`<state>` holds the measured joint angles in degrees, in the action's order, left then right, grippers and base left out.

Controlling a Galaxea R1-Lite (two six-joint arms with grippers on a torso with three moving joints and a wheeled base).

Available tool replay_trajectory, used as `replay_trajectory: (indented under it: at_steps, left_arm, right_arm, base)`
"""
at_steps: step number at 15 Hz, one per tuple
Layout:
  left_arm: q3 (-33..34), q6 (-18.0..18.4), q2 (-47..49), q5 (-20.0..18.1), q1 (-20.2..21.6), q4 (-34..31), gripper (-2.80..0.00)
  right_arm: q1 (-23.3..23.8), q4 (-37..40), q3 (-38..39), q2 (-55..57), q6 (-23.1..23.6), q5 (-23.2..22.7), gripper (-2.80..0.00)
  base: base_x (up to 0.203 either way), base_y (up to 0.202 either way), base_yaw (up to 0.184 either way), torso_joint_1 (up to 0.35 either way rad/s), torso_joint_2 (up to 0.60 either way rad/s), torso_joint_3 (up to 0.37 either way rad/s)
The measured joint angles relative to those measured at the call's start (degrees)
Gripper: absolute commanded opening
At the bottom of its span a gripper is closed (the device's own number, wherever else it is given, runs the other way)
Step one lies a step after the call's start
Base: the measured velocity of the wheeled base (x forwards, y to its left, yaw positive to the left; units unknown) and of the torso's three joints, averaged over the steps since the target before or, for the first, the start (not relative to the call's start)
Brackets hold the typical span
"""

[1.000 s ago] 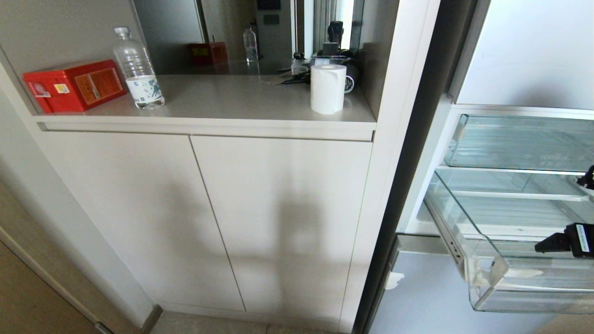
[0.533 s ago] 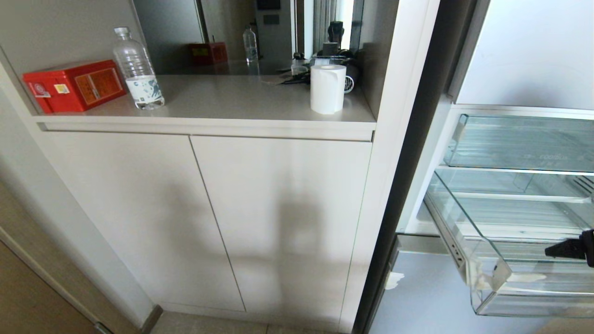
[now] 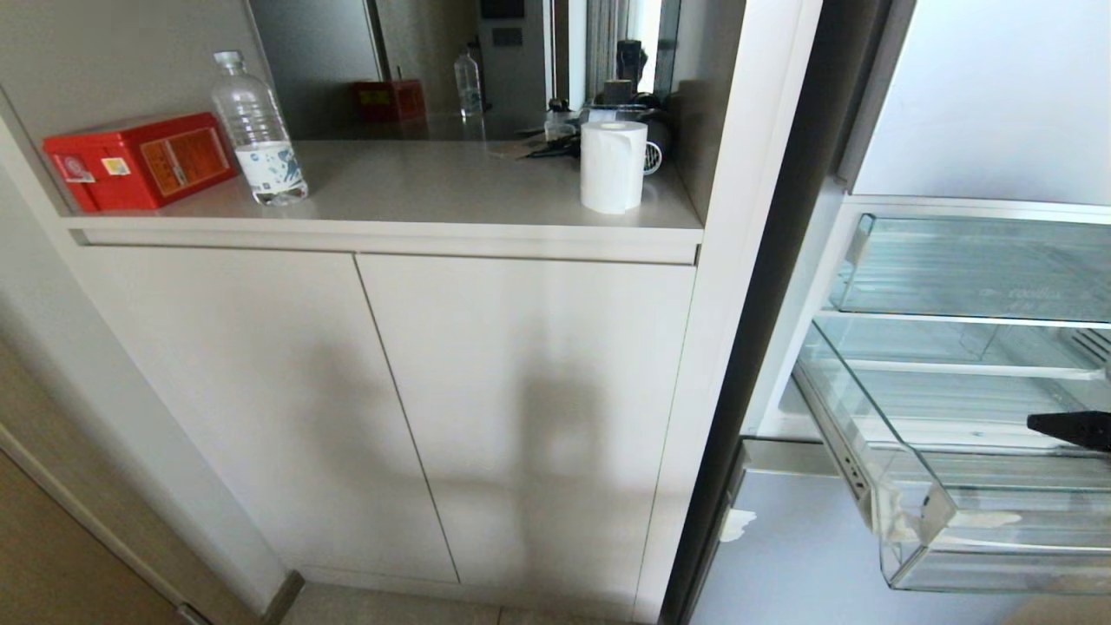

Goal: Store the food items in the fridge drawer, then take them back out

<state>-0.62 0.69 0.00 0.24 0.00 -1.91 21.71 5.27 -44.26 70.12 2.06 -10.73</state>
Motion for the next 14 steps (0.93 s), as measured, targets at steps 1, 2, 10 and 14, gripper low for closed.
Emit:
replay_trajectory:
  at_steps: [1,2,10,14]
  left_arm:
    - [0.0,0.0,0.0,0.0,0.0,0.0,-2.80]
    - [0.0,0.0,0.0,0.0,0.0,0.0,-2.80]
    - [0.0,0.0,0.0,0.0,0.0,0.0,-2.80]
    - [0.0,0.0,0.0,0.0,0.0,0.0,-2.80]
  right_arm:
    - [0.0,-0.5,1.7,-2.9,0.0,-0.1,0.00]
    - [0.0,-0.8,3.3,-6.2,0.0,-0.4,0.00]
    - [-0.2,-1.2,18.3,-31.5,0.5,-7.1,0.00]
    - [-7.2,-4.7,25.9,-39.7,1.3,-3.3,0.00]
  base:
    - [0.000,0.000,0.000,0.000,0.00,0.000]
    - [0.000,0.000,0.000,0.000,0.00,0.000]
    - [0.000,0.000,0.000,0.000,0.00,0.000]
    - [0.000,0.000,0.000,0.000,0.00,0.000]
